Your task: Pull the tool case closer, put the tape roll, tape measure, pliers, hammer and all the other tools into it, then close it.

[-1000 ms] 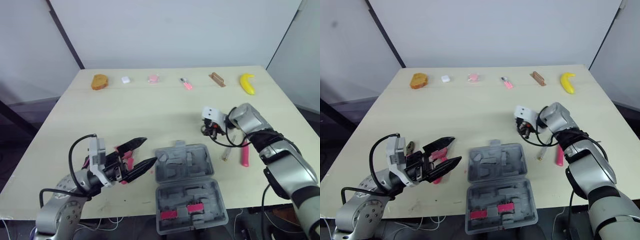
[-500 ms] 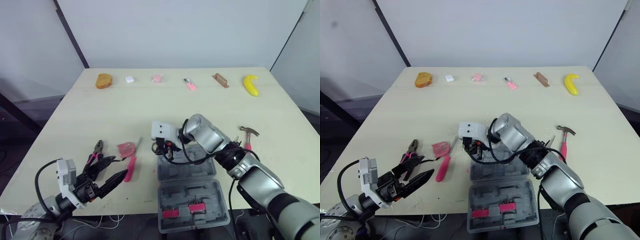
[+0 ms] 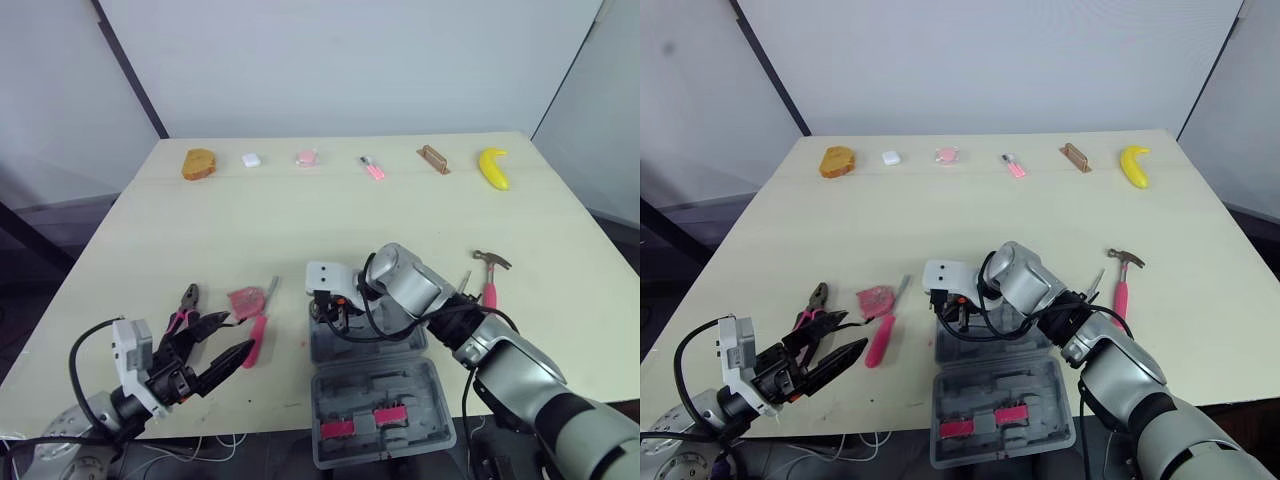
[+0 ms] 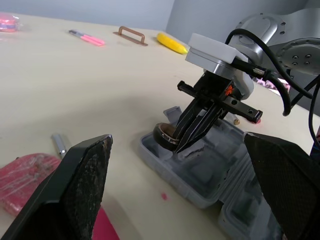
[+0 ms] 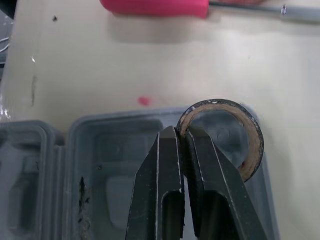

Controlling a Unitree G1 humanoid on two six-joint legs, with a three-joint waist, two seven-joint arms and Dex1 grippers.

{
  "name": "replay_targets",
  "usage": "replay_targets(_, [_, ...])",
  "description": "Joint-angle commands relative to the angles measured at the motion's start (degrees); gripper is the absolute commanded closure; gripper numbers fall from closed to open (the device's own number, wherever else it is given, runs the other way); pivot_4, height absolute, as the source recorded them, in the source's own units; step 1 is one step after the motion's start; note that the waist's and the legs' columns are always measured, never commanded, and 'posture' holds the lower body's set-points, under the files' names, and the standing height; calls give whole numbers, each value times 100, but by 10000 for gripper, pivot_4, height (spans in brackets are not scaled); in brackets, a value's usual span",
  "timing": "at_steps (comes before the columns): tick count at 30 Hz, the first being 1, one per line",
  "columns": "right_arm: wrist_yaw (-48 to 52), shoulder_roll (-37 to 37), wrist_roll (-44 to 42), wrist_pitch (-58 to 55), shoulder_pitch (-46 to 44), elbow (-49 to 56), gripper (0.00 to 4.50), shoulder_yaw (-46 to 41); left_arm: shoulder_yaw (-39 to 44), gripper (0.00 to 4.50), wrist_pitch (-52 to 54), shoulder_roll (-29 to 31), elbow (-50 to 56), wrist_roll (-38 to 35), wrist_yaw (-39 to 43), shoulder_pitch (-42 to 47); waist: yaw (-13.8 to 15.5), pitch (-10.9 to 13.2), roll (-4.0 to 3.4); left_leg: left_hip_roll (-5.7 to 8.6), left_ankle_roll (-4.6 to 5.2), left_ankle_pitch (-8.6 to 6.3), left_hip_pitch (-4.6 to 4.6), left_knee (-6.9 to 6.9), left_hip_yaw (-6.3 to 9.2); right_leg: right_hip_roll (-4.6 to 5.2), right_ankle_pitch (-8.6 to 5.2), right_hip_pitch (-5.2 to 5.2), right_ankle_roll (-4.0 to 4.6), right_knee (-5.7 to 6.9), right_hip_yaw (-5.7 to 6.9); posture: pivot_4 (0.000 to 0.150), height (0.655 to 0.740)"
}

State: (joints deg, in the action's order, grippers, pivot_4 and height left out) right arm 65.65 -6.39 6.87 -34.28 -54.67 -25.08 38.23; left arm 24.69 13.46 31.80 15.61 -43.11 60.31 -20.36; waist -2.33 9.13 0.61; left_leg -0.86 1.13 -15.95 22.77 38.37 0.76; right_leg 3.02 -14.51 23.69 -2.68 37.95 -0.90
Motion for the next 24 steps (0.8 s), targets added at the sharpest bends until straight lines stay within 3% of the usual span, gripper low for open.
replay_targets(1, [-66, 73, 20, 147, -85, 23, 38249, -85, 81, 0, -259, -62, -165, 24, 231, -76, -2, 0, 0, 0, 0, 0, 0, 0, 0, 0, 0, 0, 0, 0, 0, 1500, 7400])
replay_targets(3, [-99, 98, -2, 183, -78, 12, 31757, -126, 101, 0, -401, -89, -371, 75, 398, -119, -3, 0, -1, -1, 0, 0, 0, 0, 0, 0, 0, 0, 0, 0, 0, 1500, 7400])
replay_targets(9, [-197, 144, -118, 334, -22, 48, 31757, -291, 37, 0, -718, -158, -795, 203, 688, -93, -2, 1, -1, -2, 1, -1, 0, -1, 0, 1, 0, 0, 0, -1, 1, 1500, 7400])
replay_targets(16, [-342, 161, -842, 592, 594, 668, 31757, -1149, -29, 0, -579, -191, -419, 171, 454, -127, 4, 0, 0, -5, 2, -1, 0, -1, 2, 8, 0, -2, 0, -2, 2, 1500, 7400])
replay_targets(24, [-1215, 361, -685, 1656, 960, -342, 31757, -1455, -253, 0, -338, -188, -101, 190, 159, 25, -3, 0, 1, -6, 2, -1, -2, -3, 1, 6, 0, -1, 0, 0, 0, 1500, 7400])
